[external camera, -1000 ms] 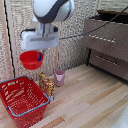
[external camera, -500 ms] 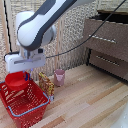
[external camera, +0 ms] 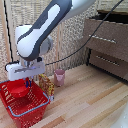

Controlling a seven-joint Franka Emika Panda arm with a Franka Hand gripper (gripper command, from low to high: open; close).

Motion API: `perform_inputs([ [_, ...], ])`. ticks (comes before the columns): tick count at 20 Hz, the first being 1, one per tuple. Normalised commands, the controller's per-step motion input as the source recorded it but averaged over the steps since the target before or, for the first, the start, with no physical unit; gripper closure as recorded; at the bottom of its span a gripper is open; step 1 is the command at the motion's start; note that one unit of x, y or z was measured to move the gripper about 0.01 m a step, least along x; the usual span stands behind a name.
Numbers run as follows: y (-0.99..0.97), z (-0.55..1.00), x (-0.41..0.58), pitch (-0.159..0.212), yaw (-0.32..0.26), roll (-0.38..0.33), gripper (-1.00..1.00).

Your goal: Move your gripper in the direction of the red bowl and clutch it softly. Cautiously raise the red bowl up from the surface. Hover the red bowl above the basket and gently bring it down inside. Let go of the gripper's grasp when the red bowl is within the basket.

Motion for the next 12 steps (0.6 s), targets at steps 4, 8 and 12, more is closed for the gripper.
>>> perform_inputs([
  [4, -0.04, 0.38, 0.029, 0.007, -0.111, 0.037, -1.00],
  [8, -0.13, 0.83, 0.070, 0.062, -0.121, 0.048, -1.00],
  [12, -0.21, 0.99, 0.057, 0.046, -0.019, 0.028, -1.00],
])
